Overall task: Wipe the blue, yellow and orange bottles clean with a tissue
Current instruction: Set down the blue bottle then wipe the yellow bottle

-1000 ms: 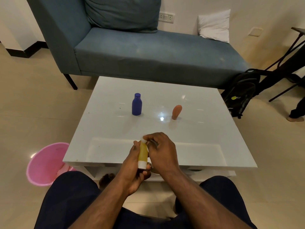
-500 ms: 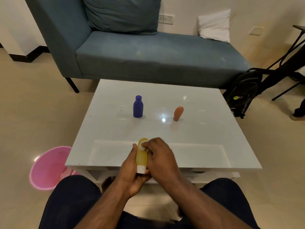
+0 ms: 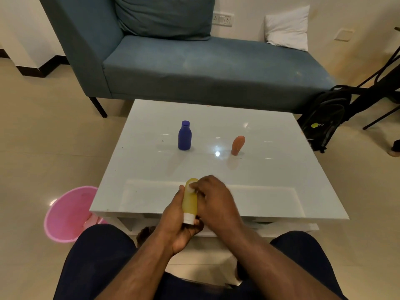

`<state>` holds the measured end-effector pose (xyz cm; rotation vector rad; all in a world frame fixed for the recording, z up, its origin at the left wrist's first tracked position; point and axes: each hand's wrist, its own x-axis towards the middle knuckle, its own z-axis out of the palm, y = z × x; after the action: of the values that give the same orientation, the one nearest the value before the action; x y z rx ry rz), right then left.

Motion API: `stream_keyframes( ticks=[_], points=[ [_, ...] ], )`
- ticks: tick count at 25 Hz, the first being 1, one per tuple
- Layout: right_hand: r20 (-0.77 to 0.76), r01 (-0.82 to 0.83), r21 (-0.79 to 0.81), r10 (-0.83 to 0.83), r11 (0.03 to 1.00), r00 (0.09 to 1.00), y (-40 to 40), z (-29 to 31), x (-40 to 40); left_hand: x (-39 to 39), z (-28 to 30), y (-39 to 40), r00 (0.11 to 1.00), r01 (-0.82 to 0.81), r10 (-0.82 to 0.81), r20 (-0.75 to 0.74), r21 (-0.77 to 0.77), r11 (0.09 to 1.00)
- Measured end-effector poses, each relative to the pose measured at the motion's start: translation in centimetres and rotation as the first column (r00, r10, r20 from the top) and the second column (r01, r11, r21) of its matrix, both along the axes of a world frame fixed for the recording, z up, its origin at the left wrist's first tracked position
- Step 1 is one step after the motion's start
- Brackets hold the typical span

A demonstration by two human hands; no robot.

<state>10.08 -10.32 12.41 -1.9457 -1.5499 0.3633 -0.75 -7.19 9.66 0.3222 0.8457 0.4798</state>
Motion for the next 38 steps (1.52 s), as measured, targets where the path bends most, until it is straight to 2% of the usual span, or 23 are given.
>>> stream_keyframes(
  ticks=[2, 6, 8, 10, 14, 18, 22, 26, 31, 35, 38],
  points=[
    [0.005, 0.076, 0.018, -0.076, 0.997, 0.997, 0.9, 0.1, 0.6, 0.2, -0.2, 0.1, 1.0, 0.002, -0.002, -0.012, 0.015, 1.0],
    [0.03, -0.087, -0.001, 0.087, 0.996, 0.996, -1.4, 0.0, -1.0, 0.0, -0.1, 0.1, 1.0, 0.013, -0.013, -0.007, 0.033, 0.999],
    [-0.008, 0.017, 0.029, -0.017, 0.999, 1.0, 0.3, -0.2, 0.7, 0.3, -0.2, 0.1, 0.999, 0.004, -0.003, -0.041, 0.033, 0.999],
    [-0.009, 0.104, -0.013, -0.104, 0.994, 0.994, 1.2, 0.3, 1.1, 0.4, -0.2, 0.0, 0.998, 0.006, -0.005, -0.055, 0.029, 1.0],
    [0.071, -0.088, -0.007, 0.088, 0.996, 0.994, -0.7, 0.2, -0.6, 0.2, -0.2, 0.2, 1.0, -0.002, 0.003, -0.019, 0.036, 0.999],
    [0.023, 0.072, -0.004, -0.072, 0.997, 0.997, 1.1, 0.4, 0.6, 0.4, -0.6, 0.1, 1.0, 0.003, -0.002, -0.007, 0.024, 1.0],
    [0.07, -0.092, 0.002, 0.092, 0.996, 0.993, -1.1, 0.1, -1.3, 0.1, -0.5, 0.4, 0.999, -0.012, 0.012, 0.033, -0.002, 1.0],
    [-0.027, 0.091, 0.017, -0.09, 0.996, 0.996, 1.1, 0.4, 1.1, 0.3, -0.5, 0.4, 1.0, -0.01, 0.01, -0.013, 0.008, 1.0],
    [0.056, -0.085, -0.004, 0.085, 0.996, 0.995, -2.2, 0.0, -1.5, -0.1, -0.2, 0.4, 0.999, -0.023, 0.023, 0.035, -0.02, 1.0],
    [0.033, 0.078, 0.015, -0.078, 0.997, 0.996, 0.8, 0.3, 1.0, 0.1, -0.6, 0.6, 1.0, -0.027, 0.027, 0.003, -0.013, 1.0],
    [0.009, 0.019, 0.009, -0.019, 1.0, 1.0, -0.2, 0.1, -0.2, 0.0, -0.7, 0.7, 1.0, -0.01, 0.01, 0.018, -0.021, 1.0]
  ],
)
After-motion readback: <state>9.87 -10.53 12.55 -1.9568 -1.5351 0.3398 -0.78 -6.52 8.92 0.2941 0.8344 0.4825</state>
